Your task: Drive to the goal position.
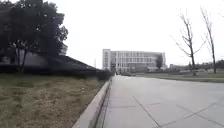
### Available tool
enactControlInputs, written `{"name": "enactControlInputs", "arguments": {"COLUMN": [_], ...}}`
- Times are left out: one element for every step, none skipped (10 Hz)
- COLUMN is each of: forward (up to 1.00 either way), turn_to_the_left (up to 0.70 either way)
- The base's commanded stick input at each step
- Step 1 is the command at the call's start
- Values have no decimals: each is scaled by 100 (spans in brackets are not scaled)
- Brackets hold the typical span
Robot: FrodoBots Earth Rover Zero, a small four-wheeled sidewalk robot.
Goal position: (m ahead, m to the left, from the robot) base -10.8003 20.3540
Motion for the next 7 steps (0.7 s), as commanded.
{"name": "enactControlInputs", "arguments": {"forward": [0,0,0,21,45,45,45], "turn_to_the_left": [0,0,0,0,0,0,0]}}
